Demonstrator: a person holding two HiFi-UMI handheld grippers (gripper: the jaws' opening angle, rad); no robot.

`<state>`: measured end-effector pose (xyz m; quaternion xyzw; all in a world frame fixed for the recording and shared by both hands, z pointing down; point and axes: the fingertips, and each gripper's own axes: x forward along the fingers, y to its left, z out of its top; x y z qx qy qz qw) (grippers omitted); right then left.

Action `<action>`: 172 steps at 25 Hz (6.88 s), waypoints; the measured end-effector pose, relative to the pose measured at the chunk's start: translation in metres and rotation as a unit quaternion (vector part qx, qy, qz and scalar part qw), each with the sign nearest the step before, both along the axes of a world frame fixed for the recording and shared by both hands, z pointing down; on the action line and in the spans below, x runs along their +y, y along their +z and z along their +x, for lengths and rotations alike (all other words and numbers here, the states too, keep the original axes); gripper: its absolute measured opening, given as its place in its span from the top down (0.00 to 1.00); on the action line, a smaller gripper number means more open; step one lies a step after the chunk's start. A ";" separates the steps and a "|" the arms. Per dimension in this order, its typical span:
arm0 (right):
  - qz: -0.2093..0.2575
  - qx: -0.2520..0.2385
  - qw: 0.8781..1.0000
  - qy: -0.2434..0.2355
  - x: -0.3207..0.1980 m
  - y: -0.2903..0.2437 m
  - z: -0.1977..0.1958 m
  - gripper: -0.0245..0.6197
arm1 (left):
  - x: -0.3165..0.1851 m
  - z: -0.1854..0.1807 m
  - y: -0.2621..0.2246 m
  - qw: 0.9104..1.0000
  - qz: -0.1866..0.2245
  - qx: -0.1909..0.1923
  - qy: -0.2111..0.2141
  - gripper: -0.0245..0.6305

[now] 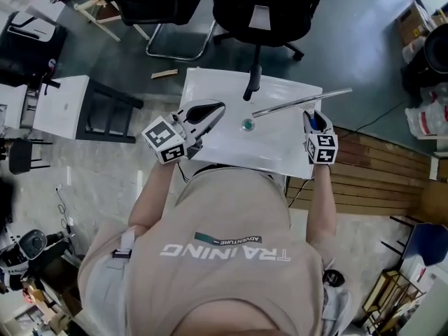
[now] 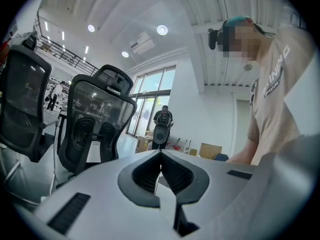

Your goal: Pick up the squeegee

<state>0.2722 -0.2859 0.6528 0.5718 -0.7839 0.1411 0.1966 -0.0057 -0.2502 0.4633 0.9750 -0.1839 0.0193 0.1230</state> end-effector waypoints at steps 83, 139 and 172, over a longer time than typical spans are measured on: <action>0.404 -0.098 0.909 -0.012 -0.025 -0.458 -0.093 0.77 | -0.106 -0.052 -0.267 0.952 0.266 0.001 -0.150 0.94; 0.398 -0.092 0.912 0.013 -0.005 -0.453 -0.087 0.77 | -0.097 -0.053 -0.250 0.957 0.252 0.013 -0.140 0.94; 0.394 -0.099 0.914 0.001 -0.014 -0.450 -0.088 0.77 | -0.100 -0.059 -0.246 0.955 0.252 0.005 -0.156 0.94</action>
